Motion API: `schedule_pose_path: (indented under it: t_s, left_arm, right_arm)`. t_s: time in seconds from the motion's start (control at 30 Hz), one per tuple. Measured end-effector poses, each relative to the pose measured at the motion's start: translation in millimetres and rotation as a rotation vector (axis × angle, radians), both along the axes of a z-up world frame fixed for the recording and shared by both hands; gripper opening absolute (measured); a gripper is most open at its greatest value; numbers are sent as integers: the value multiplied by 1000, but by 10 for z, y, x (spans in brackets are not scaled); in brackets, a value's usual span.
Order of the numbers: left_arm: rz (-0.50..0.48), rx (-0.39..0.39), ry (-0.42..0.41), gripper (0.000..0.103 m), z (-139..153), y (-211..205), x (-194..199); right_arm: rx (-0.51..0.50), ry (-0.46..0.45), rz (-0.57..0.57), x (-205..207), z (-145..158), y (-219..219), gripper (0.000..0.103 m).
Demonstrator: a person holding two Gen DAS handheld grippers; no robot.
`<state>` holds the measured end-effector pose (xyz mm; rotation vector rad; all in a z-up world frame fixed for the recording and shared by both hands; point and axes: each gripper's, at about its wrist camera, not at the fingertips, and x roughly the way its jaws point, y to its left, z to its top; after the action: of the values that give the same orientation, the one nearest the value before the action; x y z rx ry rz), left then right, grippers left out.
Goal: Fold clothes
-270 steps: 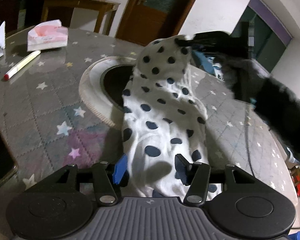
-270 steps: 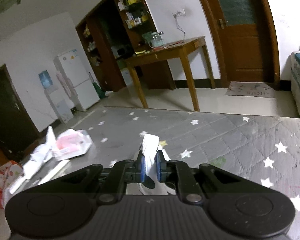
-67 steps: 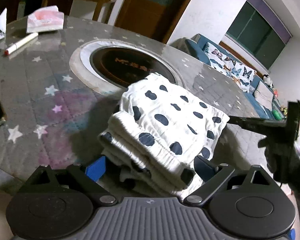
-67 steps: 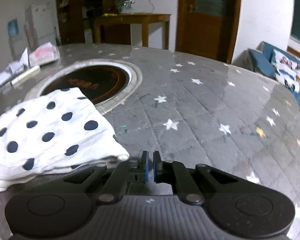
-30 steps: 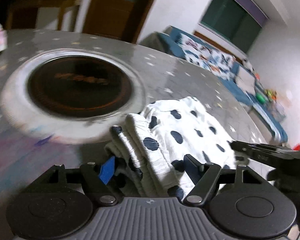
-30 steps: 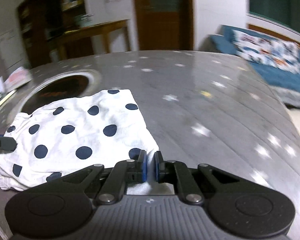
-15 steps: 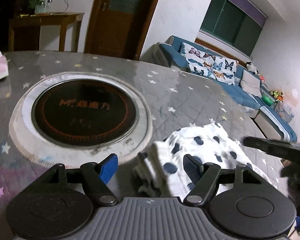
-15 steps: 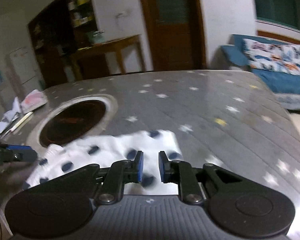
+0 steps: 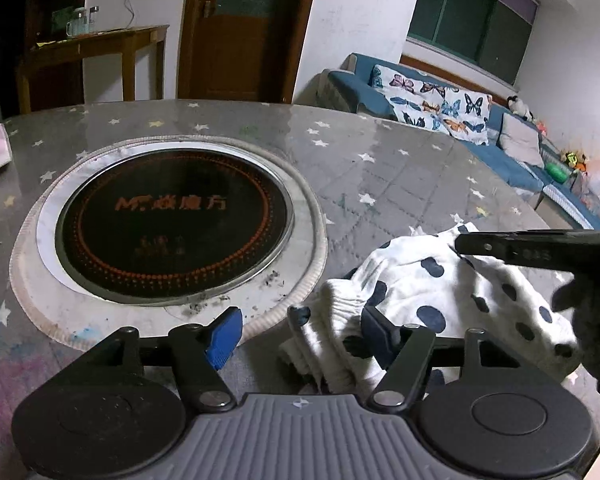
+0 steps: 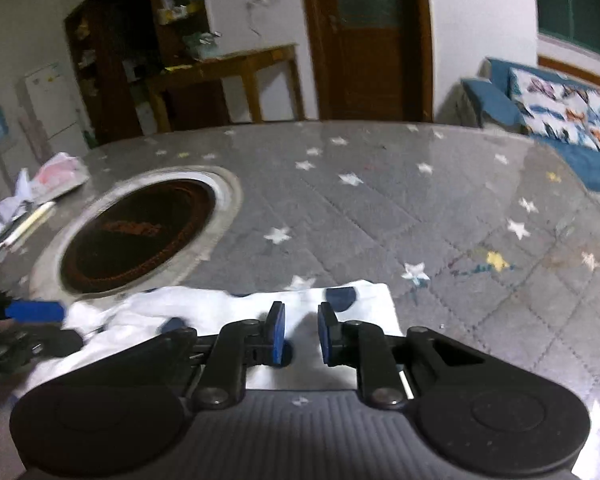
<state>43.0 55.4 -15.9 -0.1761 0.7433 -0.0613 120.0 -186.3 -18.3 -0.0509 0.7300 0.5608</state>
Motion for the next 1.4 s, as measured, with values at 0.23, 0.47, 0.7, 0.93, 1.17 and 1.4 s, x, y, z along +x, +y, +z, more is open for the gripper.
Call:
schedule_pose_path:
  t_s: [0.23, 0.47, 0.7, 0.93, 1.17, 1.4]
  left_arm:
    - [-4, 9, -5, 68, -7, -49, -21]
    - [4, 19, -2, 70, -44, -49, -26]
    - [-1, 34, -18, 70, -10, -72, -81]
    - [11, 37, -11, 74, -79, -71, -82]
    - [21, 22, -16, 74, -83, -44, -95]
    - [25, 9, -10, 75, -105, -26, -91]
  right_arm:
    - [26, -13, 191, -591, 177, 90, 23]
    - [-13, -15, 315, -1055, 35, 289, 25]
    - [-33, -57, 280, -1214, 14, 194, 32]
    - [-16, -27, 264, -1200, -78, 145, 33]
    - [0, -72, 232, -885, 191, 171, 34]
    - [-6, -55, 185, -367, 97, 461, 33]
